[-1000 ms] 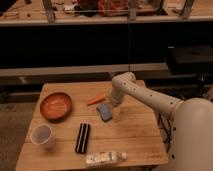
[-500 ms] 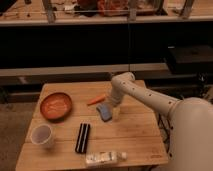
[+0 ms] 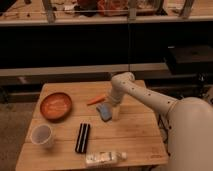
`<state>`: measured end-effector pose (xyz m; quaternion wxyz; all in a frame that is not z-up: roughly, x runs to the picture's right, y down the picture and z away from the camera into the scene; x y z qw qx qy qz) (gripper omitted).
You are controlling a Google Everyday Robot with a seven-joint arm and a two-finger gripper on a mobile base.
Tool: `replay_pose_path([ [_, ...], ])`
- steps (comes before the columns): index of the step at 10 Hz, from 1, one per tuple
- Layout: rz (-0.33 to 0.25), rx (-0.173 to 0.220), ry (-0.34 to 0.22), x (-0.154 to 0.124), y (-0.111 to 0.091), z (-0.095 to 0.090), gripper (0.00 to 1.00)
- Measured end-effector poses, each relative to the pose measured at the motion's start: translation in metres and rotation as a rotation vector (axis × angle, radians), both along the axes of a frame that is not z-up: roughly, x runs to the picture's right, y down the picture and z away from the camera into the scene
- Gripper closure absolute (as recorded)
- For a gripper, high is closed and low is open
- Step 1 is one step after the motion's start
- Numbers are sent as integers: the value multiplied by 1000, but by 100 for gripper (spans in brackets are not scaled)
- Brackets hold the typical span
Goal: Place the white sponge in the ceramic bowl
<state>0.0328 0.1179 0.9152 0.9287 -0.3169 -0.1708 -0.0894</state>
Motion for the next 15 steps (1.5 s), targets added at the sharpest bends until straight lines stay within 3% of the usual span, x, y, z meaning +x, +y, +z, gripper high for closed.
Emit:
replay_pose_path([
  [15,13,-31,5,-5,0,6,20],
])
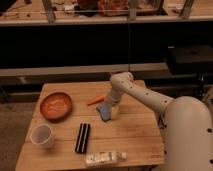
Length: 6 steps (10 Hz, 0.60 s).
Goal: Place the white sponge in the ceramic bowl
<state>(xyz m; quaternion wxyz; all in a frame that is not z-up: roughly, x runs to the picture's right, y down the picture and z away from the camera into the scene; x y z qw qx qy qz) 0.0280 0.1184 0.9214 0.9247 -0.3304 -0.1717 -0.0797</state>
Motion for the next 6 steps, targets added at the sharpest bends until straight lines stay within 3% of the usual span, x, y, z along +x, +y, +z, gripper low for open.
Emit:
replay_pose_path([
  [6,0,-11,2,-1,0,1,20],
])
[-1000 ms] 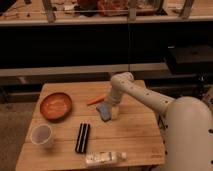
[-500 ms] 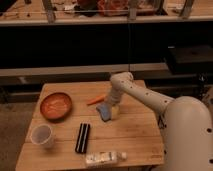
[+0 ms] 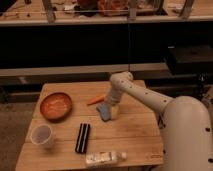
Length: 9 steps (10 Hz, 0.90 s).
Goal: Place the white sponge in the ceramic bowl
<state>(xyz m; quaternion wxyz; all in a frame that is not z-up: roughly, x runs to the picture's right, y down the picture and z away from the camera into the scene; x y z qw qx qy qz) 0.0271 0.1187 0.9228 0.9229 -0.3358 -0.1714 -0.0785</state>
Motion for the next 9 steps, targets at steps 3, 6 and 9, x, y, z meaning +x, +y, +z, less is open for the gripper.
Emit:
replay_pose_path([
  [3,-3,-8,1,0,1,0,30],
  [6,-3,-11,1,-1,-1,0,50],
  [9,-7,-10,1,-1,-3,0,63],
])
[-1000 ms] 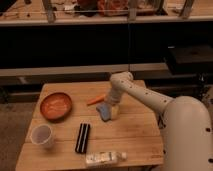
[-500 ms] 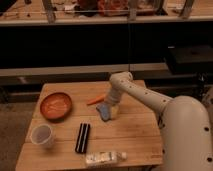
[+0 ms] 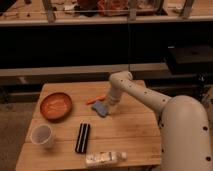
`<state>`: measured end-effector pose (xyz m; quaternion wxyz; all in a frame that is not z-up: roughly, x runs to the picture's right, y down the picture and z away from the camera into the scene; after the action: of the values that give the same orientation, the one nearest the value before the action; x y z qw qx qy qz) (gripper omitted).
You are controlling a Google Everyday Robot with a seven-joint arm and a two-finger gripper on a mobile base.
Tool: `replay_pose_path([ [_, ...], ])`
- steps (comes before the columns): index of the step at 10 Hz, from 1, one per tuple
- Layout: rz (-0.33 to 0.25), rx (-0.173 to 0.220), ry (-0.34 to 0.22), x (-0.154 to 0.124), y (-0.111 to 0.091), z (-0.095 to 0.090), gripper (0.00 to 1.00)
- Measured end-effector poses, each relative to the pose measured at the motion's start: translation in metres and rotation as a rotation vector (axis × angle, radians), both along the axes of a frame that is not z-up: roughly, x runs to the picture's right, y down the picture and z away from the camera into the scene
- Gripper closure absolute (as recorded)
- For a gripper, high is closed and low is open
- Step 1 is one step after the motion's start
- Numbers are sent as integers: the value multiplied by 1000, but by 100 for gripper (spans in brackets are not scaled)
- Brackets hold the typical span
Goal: Place the white sponge in the ceramic bowl
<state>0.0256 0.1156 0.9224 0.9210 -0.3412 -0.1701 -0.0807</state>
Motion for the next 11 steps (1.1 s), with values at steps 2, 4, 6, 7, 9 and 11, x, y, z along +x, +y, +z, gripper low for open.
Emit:
replay_pose_path([
  [2,-7,10,4,-1,-8,-6,83],
  [4,-12,13,9,-2,-12,-10,99],
  [6,-19,22,11,-6,-16,-14,100],
  [7,-25,28,11,-9,-19,-17,100],
  [9,-42,40,8,-18,-26,-23,100],
  [11,-58,48,6,-23,-31,-28,100],
])
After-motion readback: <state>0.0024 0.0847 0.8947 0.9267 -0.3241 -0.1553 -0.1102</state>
